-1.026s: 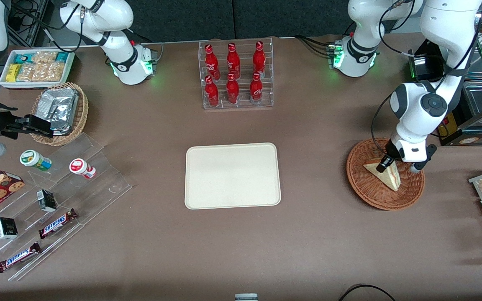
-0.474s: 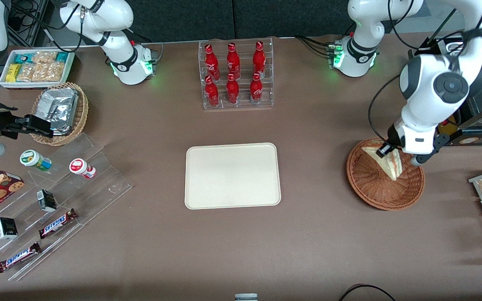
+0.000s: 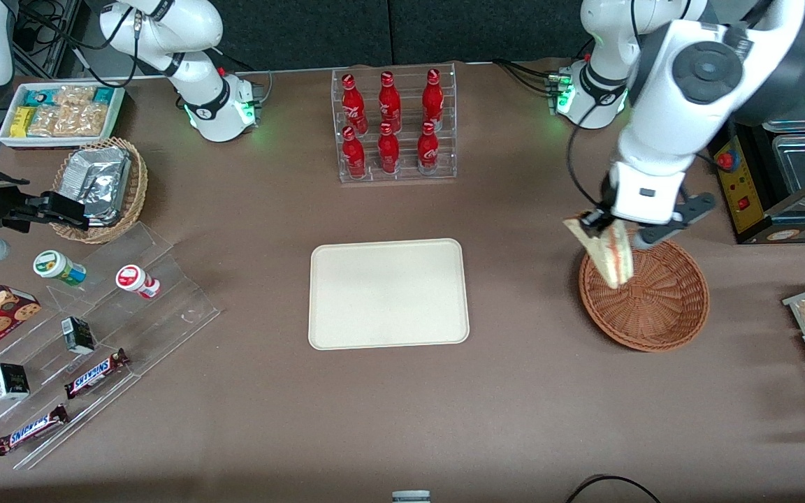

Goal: Place sandwich from basket to tray
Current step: 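Carry the sandwich with the left gripper over the cream tray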

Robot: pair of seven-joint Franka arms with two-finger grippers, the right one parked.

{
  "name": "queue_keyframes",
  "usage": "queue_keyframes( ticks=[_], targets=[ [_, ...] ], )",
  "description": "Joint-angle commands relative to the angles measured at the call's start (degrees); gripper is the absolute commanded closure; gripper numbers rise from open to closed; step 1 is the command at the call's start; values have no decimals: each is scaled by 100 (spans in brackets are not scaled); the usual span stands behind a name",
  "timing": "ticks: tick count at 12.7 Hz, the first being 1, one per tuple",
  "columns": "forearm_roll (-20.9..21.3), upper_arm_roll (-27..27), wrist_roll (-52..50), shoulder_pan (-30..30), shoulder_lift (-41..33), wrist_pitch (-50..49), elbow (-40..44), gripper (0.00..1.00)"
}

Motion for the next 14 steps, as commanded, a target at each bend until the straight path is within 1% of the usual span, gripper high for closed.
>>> queue_keyframes(
  ticks=[1, 2, 3, 5, 6, 7, 8, 9, 10, 12, 14],
  targets=[
    [66, -658, 93, 6, 738, -46, 567, 100],
    [258, -896, 51, -134, 1133, -37, 917, 100],
    [486, -968, -80, -457, 1520, -37, 1173, 100],
    [1030, -960, -353, -1195, 2214, 7, 1446, 100],
    [1225, -960, -354, -1347, 2654, 112, 1622, 100],
    [1322, -960, -372, -1531, 3102, 356, 1772, 100],
    [1436, -925, -450, -1741, 3393, 663, 1869, 100],
    [1646, -890, -668, -1900, 3657, 962, 1913, 100],
    [1970, -889, -845, -1919, 3843, 1122, 1905, 100],
    [2507, -890, -1397, -2059, 4194, 1246, 1914, 100],
    [2895, -889, -1837, -2078, 4502, 1596, 1887, 100]
  ],
)
